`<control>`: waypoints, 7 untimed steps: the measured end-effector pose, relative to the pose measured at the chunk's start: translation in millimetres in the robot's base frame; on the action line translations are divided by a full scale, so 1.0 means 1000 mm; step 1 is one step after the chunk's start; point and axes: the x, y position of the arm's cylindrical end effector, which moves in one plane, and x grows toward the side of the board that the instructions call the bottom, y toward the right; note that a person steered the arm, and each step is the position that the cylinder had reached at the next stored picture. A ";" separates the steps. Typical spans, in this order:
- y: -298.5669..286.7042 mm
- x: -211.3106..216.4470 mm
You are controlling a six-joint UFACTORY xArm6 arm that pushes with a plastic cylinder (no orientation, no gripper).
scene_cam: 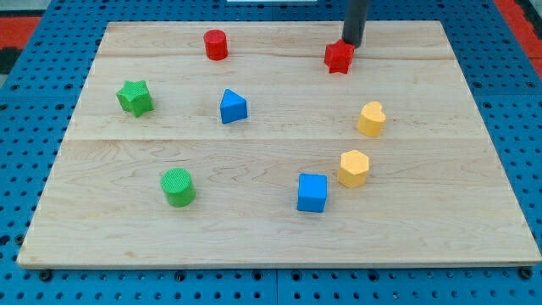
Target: Move red star closer to the yellow heart
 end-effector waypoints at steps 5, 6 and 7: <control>-0.028 -0.002; -0.051 -0.044; -0.102 -0.071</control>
